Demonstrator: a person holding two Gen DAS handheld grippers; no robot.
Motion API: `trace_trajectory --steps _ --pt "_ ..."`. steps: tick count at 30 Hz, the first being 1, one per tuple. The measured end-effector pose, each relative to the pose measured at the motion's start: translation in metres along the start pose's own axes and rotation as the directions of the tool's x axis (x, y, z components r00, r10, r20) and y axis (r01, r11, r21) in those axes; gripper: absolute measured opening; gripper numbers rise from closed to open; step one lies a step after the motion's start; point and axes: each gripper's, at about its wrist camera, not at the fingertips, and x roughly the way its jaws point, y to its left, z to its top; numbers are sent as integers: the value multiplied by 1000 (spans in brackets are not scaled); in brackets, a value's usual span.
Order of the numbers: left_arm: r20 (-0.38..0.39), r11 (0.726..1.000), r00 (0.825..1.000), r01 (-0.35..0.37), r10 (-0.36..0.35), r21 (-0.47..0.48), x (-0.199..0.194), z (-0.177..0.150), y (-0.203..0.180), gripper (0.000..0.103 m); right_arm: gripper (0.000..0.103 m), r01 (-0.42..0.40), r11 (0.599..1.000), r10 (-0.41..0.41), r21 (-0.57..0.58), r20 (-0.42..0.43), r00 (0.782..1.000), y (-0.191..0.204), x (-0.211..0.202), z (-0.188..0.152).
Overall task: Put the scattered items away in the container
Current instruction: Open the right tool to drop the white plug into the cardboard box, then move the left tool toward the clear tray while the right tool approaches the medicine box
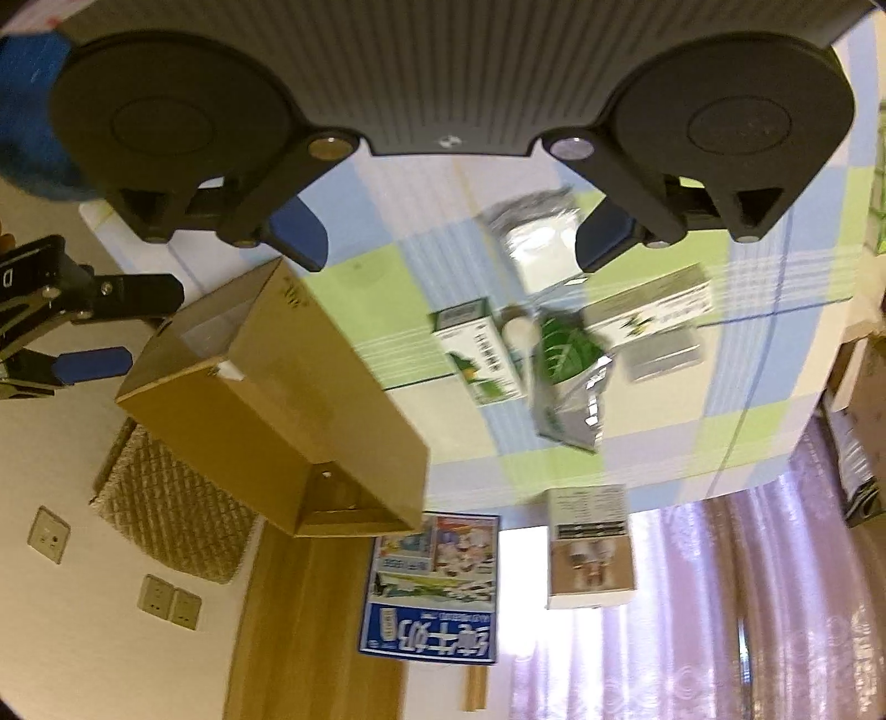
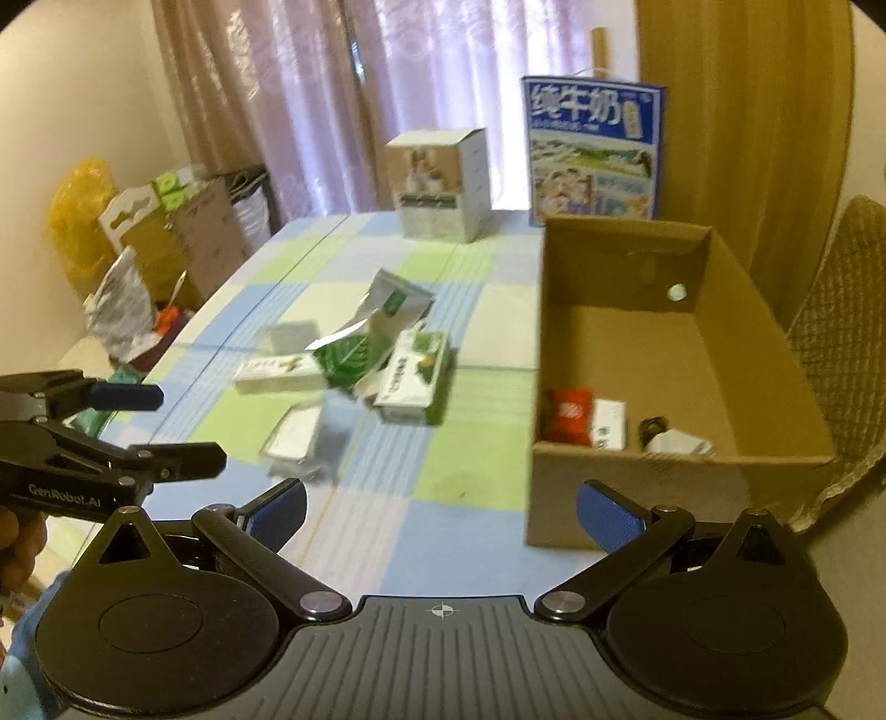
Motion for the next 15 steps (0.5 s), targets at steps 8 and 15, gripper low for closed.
trace_trajectory --steps 8,15 --pt "-23 997 998 -52 51 -48 -15 -25 30 99 101 -16 999 15 -28 -42 999 22 14 -12" --pt "-56 992 995 -92 87 -88 -20 -49 51 99 101 -34 999 31 -36 -78 996 34 28 -24"
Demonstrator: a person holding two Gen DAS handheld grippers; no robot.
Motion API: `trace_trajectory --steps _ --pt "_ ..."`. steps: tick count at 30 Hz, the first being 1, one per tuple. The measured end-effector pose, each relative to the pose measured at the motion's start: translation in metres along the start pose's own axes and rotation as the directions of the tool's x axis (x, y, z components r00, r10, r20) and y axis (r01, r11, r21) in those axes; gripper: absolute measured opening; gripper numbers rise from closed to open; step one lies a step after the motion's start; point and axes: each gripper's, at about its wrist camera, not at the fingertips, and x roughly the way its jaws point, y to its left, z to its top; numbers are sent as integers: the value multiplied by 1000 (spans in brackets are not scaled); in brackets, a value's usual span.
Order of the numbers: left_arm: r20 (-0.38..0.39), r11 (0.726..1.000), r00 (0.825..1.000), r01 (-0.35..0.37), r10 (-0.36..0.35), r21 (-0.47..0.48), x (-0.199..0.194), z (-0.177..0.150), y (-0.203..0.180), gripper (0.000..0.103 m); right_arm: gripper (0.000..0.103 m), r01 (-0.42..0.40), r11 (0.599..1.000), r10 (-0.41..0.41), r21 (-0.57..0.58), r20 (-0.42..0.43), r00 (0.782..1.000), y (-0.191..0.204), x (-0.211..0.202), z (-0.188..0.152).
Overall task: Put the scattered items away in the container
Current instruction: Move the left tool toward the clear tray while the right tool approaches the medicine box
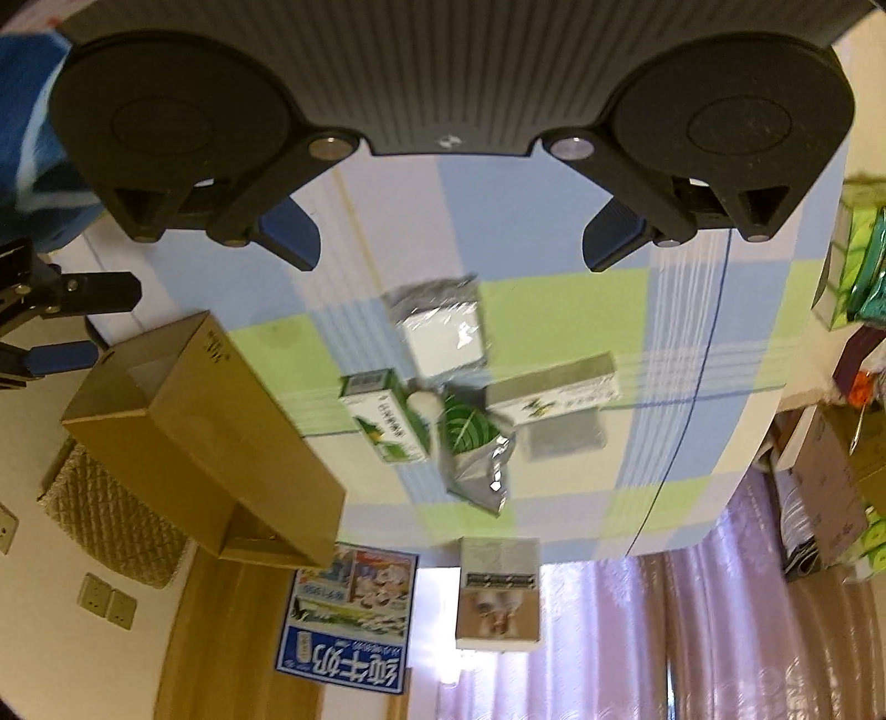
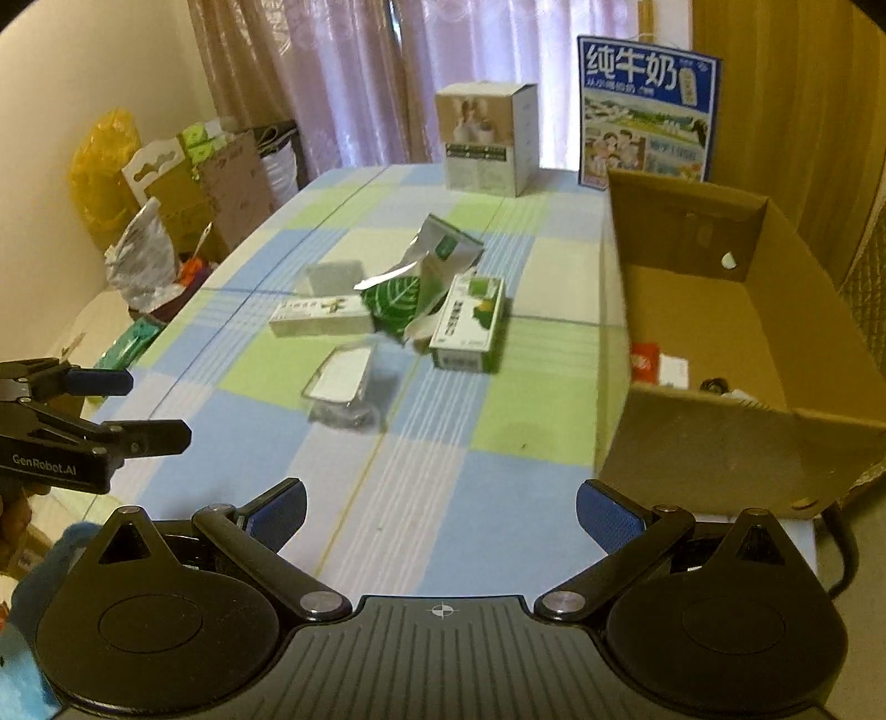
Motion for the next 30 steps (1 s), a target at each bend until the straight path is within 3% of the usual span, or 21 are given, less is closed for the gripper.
trace_trajectory --steps 15,22,26,30 --pt "-37 1000 999 -1 1 -23 29 2 15 99 101 -11 1000 10 -15 -32 999 7 34 5" --pt "-46 1000 999 -4 2 -30 54 12 18 99 100 2 1000 -4 -24 -65 998 10 70 15" --pt "-56 999 998 7 -9 -36 76 20 20 98 95 -2 1000 1 -13 -106 994 7 93 17" --pt "-76 999 997 29 -32 -32 101 27 17 91 87 -12 1000 16 28 -145 989 -1 114 18"
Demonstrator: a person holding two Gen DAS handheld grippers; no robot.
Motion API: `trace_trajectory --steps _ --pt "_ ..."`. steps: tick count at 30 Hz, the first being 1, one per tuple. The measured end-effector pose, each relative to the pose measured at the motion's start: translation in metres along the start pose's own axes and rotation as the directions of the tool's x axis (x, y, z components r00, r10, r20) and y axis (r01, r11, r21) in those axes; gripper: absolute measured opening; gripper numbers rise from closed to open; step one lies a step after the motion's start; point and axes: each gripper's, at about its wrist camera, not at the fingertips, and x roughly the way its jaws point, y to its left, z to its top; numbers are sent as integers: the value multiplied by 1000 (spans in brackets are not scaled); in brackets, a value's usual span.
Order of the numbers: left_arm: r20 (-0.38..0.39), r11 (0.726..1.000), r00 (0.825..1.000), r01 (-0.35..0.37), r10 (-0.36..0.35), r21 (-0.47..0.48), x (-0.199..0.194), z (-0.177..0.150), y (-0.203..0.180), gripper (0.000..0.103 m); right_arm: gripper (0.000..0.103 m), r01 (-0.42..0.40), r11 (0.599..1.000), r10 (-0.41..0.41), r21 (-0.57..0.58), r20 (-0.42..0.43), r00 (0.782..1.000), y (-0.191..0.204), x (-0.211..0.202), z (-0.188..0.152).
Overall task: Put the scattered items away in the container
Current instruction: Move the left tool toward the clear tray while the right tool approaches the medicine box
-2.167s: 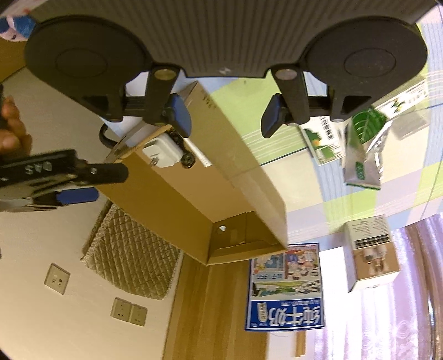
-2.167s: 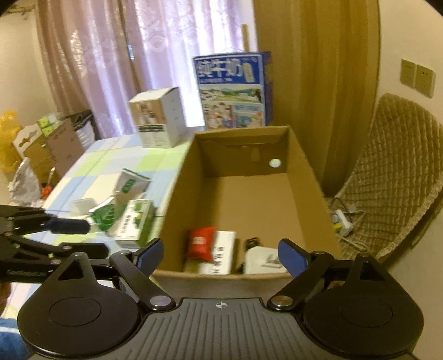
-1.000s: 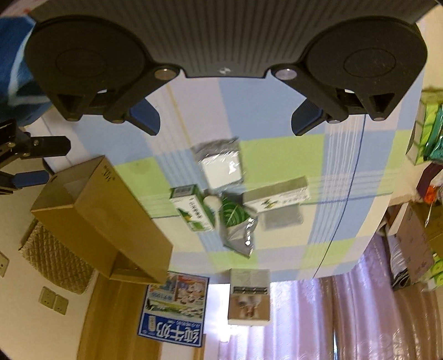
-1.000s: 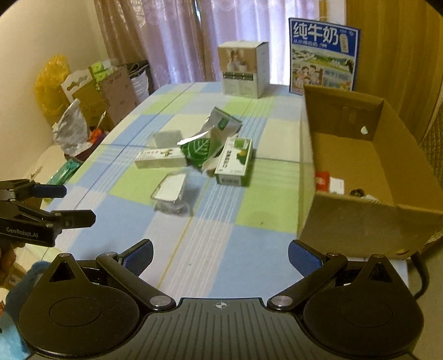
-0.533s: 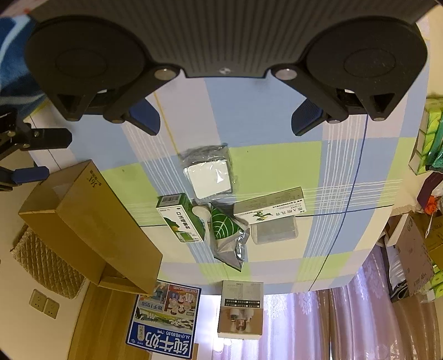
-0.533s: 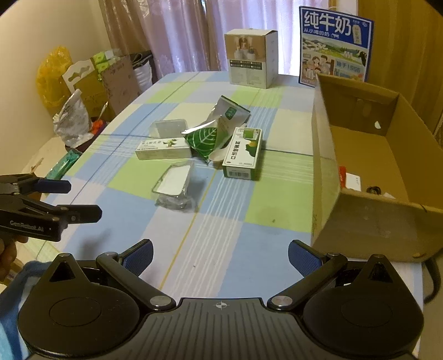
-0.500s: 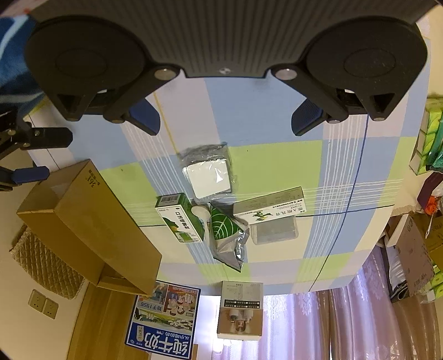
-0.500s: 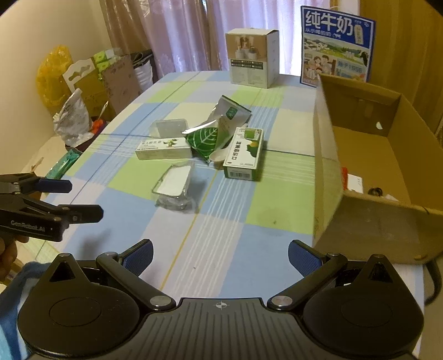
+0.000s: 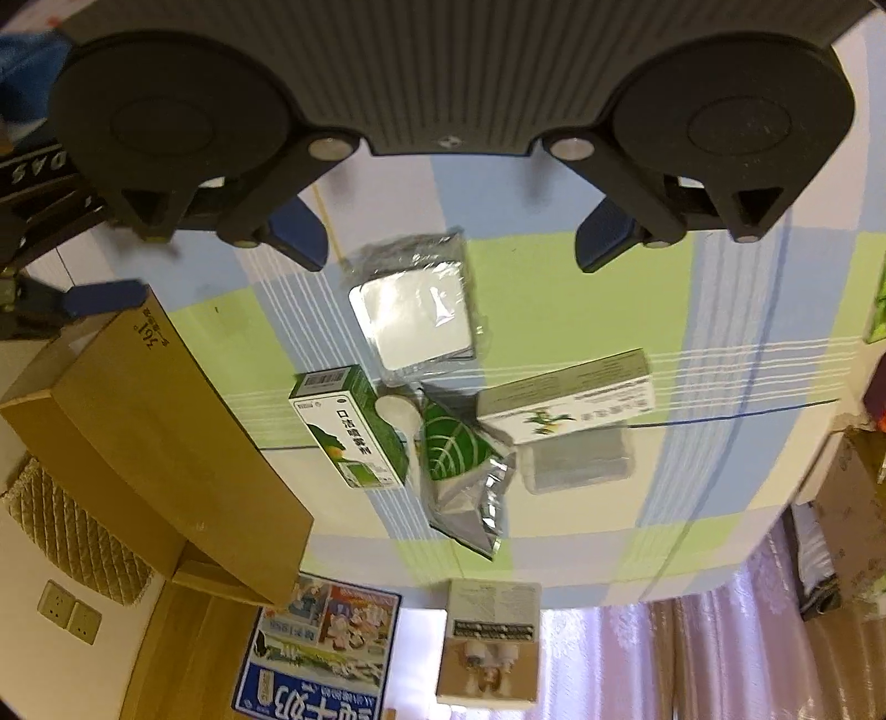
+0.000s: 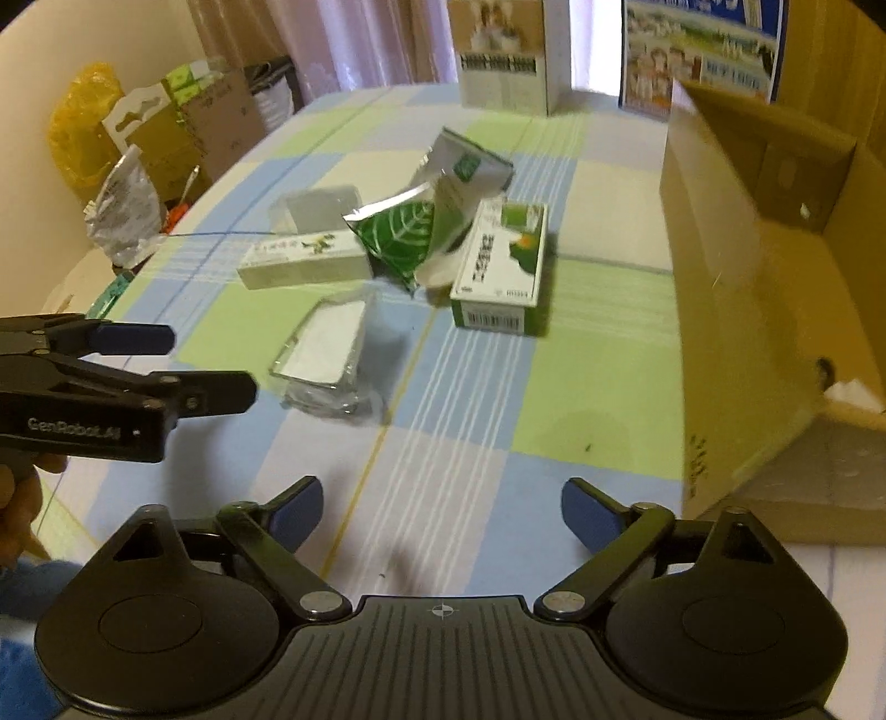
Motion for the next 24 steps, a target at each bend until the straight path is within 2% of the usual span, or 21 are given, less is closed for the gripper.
trace_trajectory --steps 4,10,16,18,24 --pt "-22 1000 1000 17 -16 21 25 7 -6 88 81 12 1000 -12 23 -17 1000 -8 15 4" --pt "-43 999 999 27 -25 42 54 11 -13 86 81 24 998 -23 64 -25 999 -19 28 6" --pt "-37 999 998 47 -47 19 72 13 -13 85 81 26 995 -24 97 -30 999 -26 35 9" --pt "-35 998 998 54 -53 19 75 15 -13 76 81 29 994 -26 102 -30 999 -27 37 9" --pt "-21 999 999 32 -31 44 75 16 -11 60 81 29 994 -27 108 -24 999 -28 40 10"
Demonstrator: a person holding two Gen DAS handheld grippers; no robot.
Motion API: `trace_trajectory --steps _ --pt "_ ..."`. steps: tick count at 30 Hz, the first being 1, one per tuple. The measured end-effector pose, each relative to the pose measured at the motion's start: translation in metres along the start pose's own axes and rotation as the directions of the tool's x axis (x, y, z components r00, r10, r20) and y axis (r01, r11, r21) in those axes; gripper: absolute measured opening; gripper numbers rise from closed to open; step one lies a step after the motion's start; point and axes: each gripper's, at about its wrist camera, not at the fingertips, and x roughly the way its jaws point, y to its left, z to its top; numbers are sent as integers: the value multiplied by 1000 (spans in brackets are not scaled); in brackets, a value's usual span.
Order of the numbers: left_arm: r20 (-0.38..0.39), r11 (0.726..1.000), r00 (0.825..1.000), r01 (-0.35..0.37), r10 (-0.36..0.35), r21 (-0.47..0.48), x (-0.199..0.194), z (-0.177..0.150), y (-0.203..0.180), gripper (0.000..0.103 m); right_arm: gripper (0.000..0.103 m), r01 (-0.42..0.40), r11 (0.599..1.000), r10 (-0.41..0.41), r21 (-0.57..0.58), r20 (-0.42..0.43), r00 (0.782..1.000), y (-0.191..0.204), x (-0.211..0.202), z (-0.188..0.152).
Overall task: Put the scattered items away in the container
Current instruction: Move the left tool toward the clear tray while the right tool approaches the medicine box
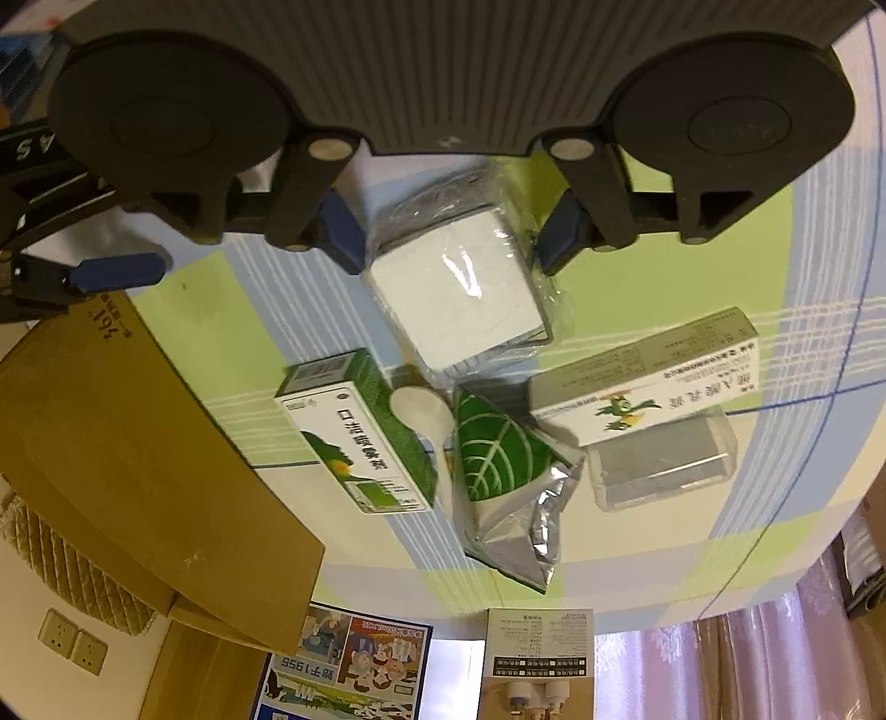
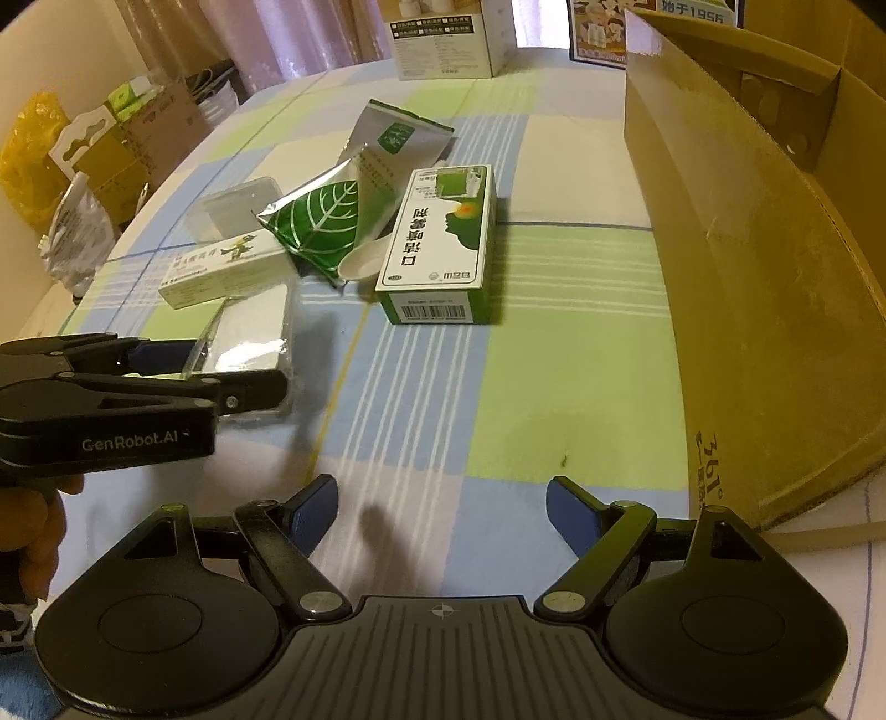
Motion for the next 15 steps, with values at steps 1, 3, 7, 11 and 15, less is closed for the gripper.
trace_trajectory --steps 1,3,7,11,15 --pt "4 1000 1000 -5 5 -1 -1 -1 2 60 81 -2 1000 2 -1 3 1000 0 0 0" --pt "6 1000 1000 -11 11 -11 -3 -3 9 59 81 -5 1000 5 -3 10 1000 1 -1 1" --pt "17 999 999 -35 35 -19 -10 -6 15 61 81 -6 1000 6 -2 23 1000 0 0 3" --pt "33 999 998 -54 53 10 -11 -9 8 75 81 -4 1000 4 -2 30 1000 0 3 6" --pt "34 998 998 -60 60 8 -2 -6 5 75 81 -2 1000 2 -4 43 999 -1 5 9"
